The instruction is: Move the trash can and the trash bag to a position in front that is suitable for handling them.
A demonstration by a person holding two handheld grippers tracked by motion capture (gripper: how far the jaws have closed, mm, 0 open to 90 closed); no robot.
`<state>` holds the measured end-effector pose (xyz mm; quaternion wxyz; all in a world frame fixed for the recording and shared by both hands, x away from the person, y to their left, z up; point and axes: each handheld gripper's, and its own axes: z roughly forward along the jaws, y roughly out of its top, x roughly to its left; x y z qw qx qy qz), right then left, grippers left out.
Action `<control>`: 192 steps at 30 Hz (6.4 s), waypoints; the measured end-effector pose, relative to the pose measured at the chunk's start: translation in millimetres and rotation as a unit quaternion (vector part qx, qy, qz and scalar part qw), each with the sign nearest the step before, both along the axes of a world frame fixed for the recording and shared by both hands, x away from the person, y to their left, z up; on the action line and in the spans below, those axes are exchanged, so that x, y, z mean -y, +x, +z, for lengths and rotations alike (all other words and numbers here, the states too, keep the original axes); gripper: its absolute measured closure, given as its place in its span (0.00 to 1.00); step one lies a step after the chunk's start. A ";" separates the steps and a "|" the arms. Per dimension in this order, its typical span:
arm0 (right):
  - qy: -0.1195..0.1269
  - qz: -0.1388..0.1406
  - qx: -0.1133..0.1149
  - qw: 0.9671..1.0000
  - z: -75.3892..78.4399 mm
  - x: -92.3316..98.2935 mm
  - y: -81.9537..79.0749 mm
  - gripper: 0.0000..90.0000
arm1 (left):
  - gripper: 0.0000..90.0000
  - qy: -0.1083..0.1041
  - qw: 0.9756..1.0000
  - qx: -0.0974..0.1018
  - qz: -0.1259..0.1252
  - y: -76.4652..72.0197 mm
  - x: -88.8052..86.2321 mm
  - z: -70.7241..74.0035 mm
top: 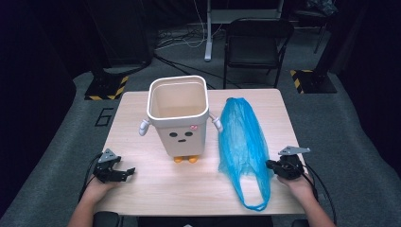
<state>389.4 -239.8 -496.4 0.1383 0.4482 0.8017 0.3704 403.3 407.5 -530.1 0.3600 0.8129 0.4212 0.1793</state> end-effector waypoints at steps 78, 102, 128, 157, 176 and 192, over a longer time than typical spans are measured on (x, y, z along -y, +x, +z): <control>-0.060 -0.015 0.023 0.998 -4.6 3.1 59.1 0.47 | 0.20 0.001 1.000 -0.001 0.005 -0.2 -2.0 2.1; -0.033 0.011 0.059 0.998 43.0 -10.6 40.7 0.53 | 0.44 -0.070 0.997 -0.005 -0.017 -3.4 4.1 70.1; -0.001 0.118 0.100 0.988 101.6 -107.5 51.3 0.53 | 0.46 -0.052 0.993 0.043 -0.095 16.2 65.2 146.1; 0.024 0.140 0.137 0.980 119.8 -164.5 67.9 0.66 | 0.65 -0.098 0.988 0.048 -0.113 39.3 86.1 165.6; 0.017 0.131 0.145 0.981 131.7 -161.9 39.7 0.68 | 0.66 -0.110 0.984 0.047 -0.133 18.9 88.4 175.5; 0.032 0.135 0.154 0.978 135.9 -133.6 -15.0 0.68 | 0.66 -0.086 0.980 0.050 -0.171 -23.2 111.9 182.1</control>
